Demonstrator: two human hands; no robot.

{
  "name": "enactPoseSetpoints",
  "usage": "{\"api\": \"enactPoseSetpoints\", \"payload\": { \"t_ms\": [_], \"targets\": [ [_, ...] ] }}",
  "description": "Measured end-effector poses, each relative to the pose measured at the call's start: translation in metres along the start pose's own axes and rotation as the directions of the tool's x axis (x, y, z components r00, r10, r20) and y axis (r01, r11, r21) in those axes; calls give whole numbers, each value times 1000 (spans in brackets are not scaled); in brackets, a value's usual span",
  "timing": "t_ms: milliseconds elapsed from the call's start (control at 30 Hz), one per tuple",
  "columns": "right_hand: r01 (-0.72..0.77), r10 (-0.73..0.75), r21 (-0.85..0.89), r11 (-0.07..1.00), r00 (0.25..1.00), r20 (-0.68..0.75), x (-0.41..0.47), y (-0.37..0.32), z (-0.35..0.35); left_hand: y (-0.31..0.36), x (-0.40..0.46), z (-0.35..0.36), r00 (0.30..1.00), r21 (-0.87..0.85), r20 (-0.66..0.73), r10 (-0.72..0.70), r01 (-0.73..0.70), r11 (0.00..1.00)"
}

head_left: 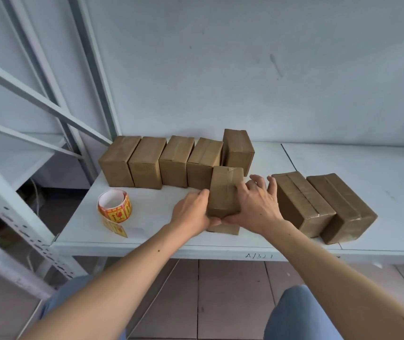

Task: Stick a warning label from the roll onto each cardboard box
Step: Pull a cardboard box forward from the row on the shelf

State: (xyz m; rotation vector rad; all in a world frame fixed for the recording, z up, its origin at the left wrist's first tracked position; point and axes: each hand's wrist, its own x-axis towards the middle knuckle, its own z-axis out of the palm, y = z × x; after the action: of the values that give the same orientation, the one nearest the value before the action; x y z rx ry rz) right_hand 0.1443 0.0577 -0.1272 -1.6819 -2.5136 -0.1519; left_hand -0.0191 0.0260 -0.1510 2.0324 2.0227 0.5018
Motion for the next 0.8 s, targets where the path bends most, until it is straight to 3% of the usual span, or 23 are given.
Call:
{"api": "enactPoseSetpoints", "payload": {
  "t_ms": [500, 800],
  "targets": [
    [54, -58, 74, 996, 997, 48, -2, -30, -1, -17, -30, -11, 991, -5, -96, -97, 96, 995],
    [8, -9, 116, 993, 1000, 13, 22, -29, 12, -36, -8, -13, 999, -10, -23, -36, 35, 999]
  ]
}}
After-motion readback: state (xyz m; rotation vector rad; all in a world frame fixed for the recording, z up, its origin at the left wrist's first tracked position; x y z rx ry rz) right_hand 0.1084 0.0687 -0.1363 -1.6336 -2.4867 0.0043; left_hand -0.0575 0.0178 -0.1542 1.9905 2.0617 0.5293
